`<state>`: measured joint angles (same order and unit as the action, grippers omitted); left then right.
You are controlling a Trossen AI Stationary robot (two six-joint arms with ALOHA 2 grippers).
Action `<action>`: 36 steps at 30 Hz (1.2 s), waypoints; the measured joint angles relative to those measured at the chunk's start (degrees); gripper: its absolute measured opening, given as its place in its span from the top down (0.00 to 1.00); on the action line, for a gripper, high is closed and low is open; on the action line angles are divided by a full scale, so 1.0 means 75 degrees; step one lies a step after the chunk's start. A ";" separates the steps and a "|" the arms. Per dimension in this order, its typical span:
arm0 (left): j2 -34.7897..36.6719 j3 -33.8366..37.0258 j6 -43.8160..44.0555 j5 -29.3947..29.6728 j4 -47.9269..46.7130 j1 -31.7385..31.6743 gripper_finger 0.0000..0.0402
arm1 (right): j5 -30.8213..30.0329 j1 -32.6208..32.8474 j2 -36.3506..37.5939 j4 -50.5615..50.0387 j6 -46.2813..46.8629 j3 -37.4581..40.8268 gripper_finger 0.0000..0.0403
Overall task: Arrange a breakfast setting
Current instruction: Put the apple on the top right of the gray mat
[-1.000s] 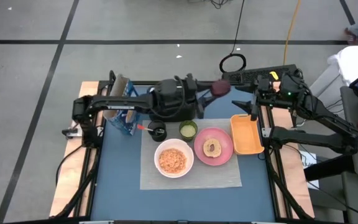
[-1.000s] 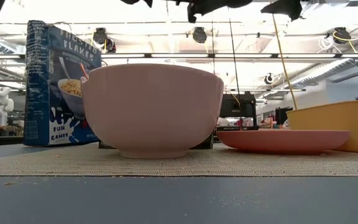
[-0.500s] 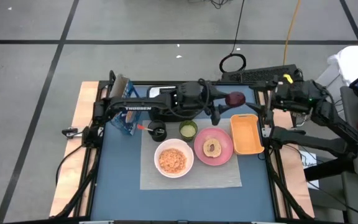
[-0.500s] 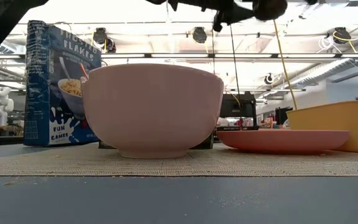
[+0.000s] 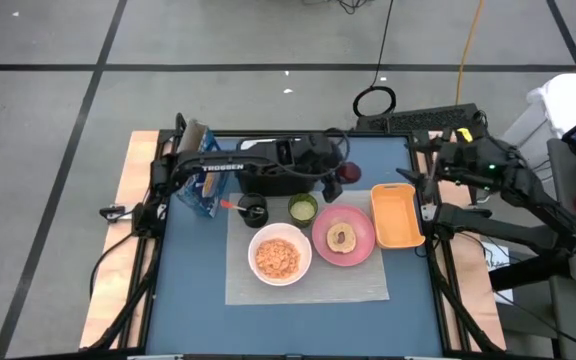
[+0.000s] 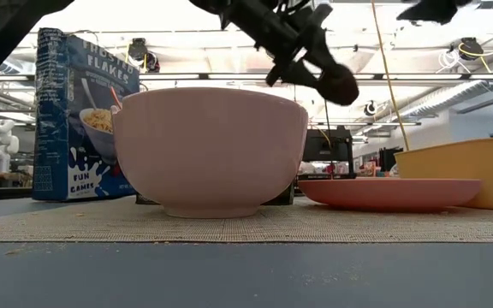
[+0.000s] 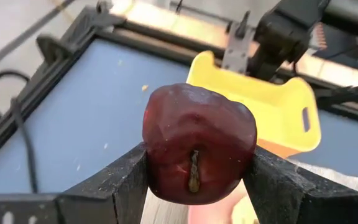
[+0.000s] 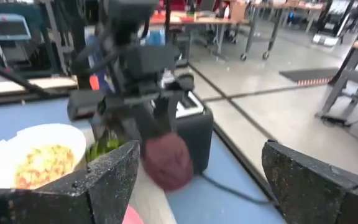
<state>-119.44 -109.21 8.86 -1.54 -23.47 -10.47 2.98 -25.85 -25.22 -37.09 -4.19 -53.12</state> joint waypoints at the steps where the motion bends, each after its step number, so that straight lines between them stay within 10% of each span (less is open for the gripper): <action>1: 0.0000 -0.0003 0.0084 -0.0005 -0.0131 -0.0035 0.42 | 0.0003 0.0000 0.0000 0.0000 0.0000 0.0132 0.19; 18: 0.0003 -0.0067 0.0384 -0.0796 -0.1048 -0.0138 0.42 | 0.0876 0.0000 -0.0651 0.3477 0.0748 0.3323 0.19; 36: 0.0003 -0.0067 -0.0361 -0.0793 -0.1605 -0.0141 0.42 | 0.2640 0.0062 -0.2720 0.4450 0.1072 0.3392 0.19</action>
<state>-119.42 -109.71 6.15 -7.49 -35.51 -11.54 22.79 -25.38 -45.62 -3.71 3.85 -27.68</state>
